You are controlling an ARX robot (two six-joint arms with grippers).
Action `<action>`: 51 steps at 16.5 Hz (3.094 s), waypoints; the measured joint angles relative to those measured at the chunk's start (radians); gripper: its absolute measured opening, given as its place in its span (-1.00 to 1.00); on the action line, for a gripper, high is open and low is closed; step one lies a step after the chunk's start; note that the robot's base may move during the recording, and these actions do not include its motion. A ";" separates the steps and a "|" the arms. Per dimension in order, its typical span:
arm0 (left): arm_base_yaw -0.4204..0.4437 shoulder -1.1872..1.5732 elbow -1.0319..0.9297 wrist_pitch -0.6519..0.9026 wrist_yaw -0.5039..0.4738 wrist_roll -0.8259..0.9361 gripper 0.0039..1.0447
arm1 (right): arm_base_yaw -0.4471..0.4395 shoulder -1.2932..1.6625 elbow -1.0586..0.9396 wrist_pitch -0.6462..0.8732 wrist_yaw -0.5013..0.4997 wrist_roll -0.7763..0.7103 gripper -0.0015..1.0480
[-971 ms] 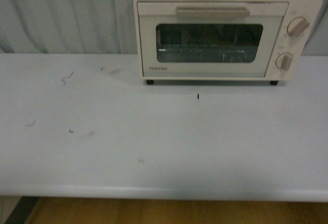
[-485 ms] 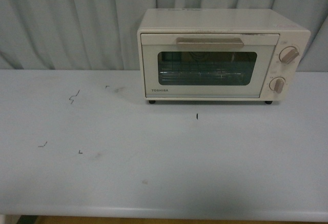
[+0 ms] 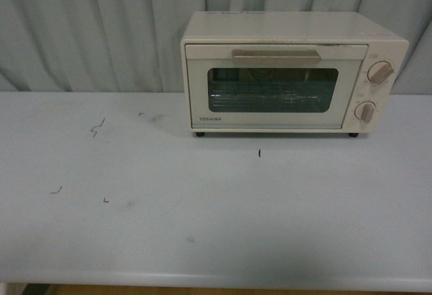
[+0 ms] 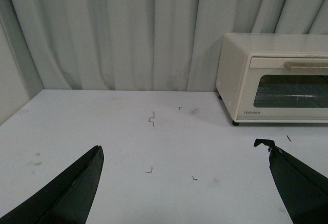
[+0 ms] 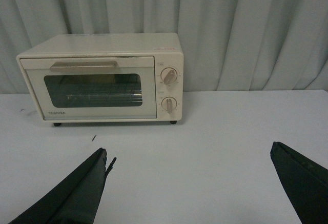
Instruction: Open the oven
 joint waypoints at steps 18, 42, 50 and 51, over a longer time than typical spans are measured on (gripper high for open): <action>0.000 0.000 0.000 0.000 0.000 0.000 0.88 | 0.000 0.000 0.000 0.000 0.000 0.000 0.87; -0.599 1.424 0.536 0.201 0.028 -0.808 0.88 | 0.000 0.000 0.000 0.000 0.000 0.000 0.87; -0.631 1.867 0.709 0.404 0.005 -1.190 0.88 | 0.000 0.000 0.000 0.000 0.000 0.000 0.87; -0.631 1.960 0.749 0.413 -0.016 -1.255 0.88 | 0.000 0.000 0.000 0.001 -0.001 0.000 0.87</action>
